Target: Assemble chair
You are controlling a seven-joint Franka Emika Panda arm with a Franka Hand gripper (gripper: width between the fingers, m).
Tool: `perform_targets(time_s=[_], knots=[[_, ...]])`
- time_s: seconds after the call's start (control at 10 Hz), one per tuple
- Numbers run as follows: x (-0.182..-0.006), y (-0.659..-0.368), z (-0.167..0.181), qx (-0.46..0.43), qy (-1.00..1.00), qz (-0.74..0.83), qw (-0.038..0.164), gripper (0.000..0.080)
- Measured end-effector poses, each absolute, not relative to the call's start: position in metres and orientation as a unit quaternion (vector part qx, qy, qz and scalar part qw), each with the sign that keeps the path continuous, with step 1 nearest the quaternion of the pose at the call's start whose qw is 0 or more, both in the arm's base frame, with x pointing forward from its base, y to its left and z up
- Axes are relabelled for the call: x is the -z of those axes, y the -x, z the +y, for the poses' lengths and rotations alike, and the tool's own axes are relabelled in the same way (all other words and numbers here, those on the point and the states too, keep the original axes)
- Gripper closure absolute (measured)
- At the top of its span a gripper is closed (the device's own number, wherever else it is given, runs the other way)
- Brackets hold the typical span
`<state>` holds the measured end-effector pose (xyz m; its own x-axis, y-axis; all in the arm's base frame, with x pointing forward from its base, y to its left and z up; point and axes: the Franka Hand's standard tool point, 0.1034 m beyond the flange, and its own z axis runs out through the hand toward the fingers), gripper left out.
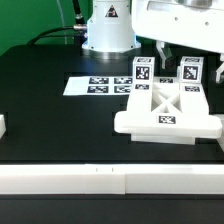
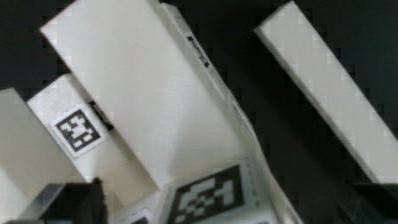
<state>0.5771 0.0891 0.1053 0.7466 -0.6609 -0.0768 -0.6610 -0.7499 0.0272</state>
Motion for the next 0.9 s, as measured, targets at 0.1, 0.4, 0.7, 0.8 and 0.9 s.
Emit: perform_targets(time_s=[0.1,0.4,0.7,0.8,0.9], knots=[[-0.1052,-0.5769,0.0897,-0.041,0.948,0.317,0.002,0.0150],[-0.1049,-0.5764,0.0907,-0.040,0.974,0.224,0.001,0.0150],[-0.1050,-0.5770,0.0878,-0.039,0.991,0.128,0.004,0.0150],[-0.1051,-0.5772,0.0865,-0.039,0.993,0.114,0.005,0.0150],[-0.1051,-0.5774,0.0854,-0.039,0.993,0.115,0.005,0.0150]])
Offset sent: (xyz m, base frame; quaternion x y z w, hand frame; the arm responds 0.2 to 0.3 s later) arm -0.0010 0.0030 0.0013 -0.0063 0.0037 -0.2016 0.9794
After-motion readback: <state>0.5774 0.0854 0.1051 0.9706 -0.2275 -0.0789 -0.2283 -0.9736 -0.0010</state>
